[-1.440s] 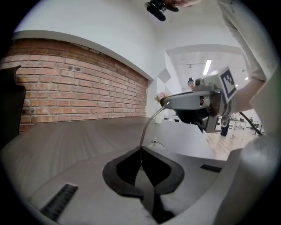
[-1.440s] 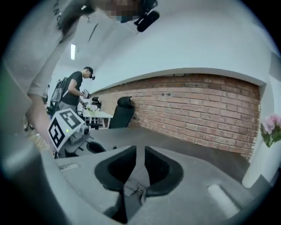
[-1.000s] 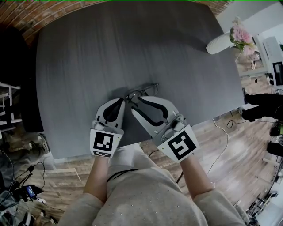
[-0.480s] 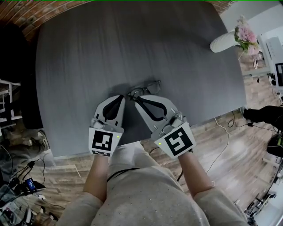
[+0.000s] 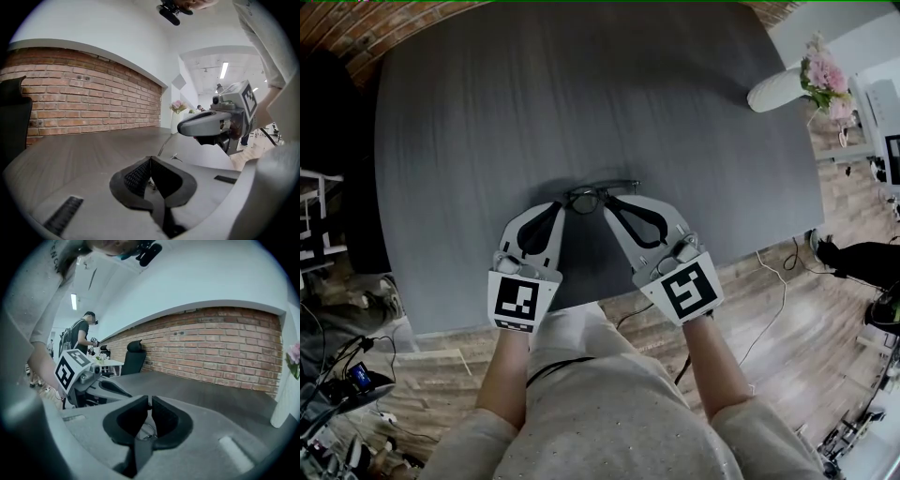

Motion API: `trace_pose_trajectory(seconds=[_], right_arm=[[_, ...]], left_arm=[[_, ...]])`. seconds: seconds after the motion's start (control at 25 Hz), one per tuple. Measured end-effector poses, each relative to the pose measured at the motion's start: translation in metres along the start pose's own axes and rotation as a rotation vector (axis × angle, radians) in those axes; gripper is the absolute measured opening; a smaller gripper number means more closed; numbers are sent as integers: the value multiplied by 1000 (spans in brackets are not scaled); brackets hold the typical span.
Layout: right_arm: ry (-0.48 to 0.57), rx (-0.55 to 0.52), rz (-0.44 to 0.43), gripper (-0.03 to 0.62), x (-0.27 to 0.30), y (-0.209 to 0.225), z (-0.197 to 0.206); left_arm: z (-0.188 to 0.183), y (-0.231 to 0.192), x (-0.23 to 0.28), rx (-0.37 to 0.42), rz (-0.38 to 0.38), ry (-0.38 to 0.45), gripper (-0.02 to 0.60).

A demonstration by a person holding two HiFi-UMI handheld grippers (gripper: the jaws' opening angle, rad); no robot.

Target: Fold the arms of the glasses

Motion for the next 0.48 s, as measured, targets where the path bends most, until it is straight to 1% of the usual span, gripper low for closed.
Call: trace_pose_trajectory(seconds=[0.16,0.48], right_arm=[[-15,24,24,28,1,5,9],[-58,26,53,29,2,8,30]], left_arm=[[0,-4,-2,-2,-4,-3,-2],[1,-9,-2,-6,-17,5,-2]])
Point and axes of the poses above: the fingertips, and each gripper's own axes: x forward along the fingers, y to its right, z out of its underside, the point moved 9 cm from there along -x, backward along the fingers
